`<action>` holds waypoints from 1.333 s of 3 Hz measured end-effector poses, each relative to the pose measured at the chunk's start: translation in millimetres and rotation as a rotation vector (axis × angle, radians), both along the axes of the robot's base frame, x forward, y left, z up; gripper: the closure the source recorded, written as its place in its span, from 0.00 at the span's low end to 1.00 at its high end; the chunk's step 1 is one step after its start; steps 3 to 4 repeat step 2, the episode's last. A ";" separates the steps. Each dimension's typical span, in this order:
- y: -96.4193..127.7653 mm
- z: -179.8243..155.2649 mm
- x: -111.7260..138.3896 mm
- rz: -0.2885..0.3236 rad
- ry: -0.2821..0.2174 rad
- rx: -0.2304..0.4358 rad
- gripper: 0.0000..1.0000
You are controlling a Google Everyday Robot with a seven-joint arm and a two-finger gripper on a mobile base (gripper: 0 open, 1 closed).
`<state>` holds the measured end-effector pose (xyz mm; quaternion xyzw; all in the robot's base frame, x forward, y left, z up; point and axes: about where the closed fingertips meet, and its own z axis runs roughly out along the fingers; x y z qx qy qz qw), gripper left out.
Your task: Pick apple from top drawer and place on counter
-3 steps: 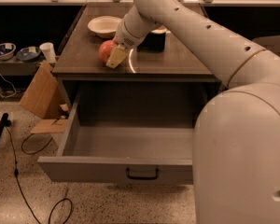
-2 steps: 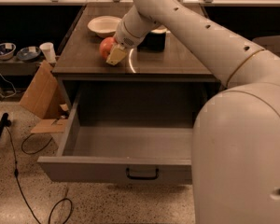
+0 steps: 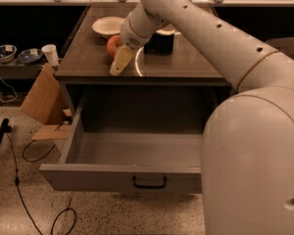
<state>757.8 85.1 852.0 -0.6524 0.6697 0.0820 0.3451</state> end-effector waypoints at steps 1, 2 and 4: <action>3.3 9.8 -4.9 0.023 -0.018 0.003 0.00; 3.3 9.8 -4.9 0.023 -0.018 0.003 0.00; 3.3 9.8 -4.9 0.023 -0.018 0.003 0.00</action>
Offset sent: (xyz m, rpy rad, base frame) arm -0.0090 0.0002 0.0247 0.0085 -0.0431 0.0324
